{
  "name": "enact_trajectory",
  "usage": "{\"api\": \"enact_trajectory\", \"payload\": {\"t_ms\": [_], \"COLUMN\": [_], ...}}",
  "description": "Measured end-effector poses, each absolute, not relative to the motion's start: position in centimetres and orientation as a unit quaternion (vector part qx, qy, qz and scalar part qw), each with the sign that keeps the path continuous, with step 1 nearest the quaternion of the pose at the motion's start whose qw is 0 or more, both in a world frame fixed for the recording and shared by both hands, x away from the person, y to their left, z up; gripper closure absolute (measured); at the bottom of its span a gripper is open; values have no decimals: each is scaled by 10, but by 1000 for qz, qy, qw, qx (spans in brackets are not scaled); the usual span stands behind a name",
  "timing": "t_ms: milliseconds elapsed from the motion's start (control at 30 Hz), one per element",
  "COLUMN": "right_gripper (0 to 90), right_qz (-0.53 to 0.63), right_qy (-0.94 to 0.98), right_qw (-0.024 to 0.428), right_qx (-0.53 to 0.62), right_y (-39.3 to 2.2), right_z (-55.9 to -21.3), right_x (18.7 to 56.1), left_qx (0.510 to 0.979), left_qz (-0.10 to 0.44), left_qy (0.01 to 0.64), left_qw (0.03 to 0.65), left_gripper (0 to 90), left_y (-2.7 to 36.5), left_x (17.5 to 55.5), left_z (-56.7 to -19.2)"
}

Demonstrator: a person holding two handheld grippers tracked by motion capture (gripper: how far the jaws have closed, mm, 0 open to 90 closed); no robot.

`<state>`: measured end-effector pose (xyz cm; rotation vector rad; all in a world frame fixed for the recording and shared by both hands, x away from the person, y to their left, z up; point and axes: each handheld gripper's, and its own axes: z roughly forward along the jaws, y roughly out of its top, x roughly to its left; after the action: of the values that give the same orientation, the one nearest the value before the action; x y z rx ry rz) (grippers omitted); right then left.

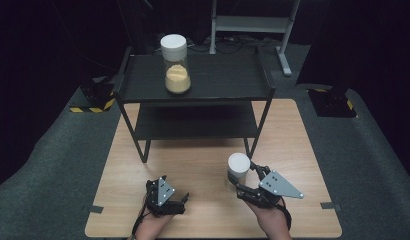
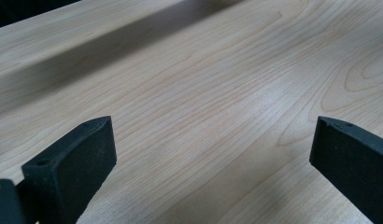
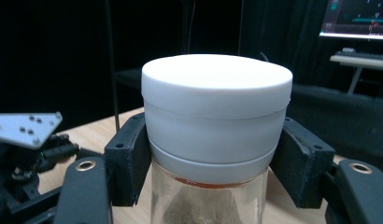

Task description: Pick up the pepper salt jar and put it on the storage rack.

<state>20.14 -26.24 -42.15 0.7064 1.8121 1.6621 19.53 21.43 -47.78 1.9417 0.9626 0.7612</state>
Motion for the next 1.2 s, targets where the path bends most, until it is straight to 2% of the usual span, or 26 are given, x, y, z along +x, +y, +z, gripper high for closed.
{"api": "enact_trajectory", "payload": {"t_ms": [667,1200], "right_gripper": [339,339], "right_qz": [649,659], "right_qy": [655,640], "right_qw": [294,319], "right_qx": [252,234], "right_y": [-269,-270], "right_z": [-370,-332], "right_x": [206,207], "left_qx": [769,769], "left_qz": [301,298], "left_qy": [384,383], "left_qw": [413,417], "left_gripper": [8,8], "left_y": [215,217], "left_x": [195,196], "left_z": [-478,-479]}}
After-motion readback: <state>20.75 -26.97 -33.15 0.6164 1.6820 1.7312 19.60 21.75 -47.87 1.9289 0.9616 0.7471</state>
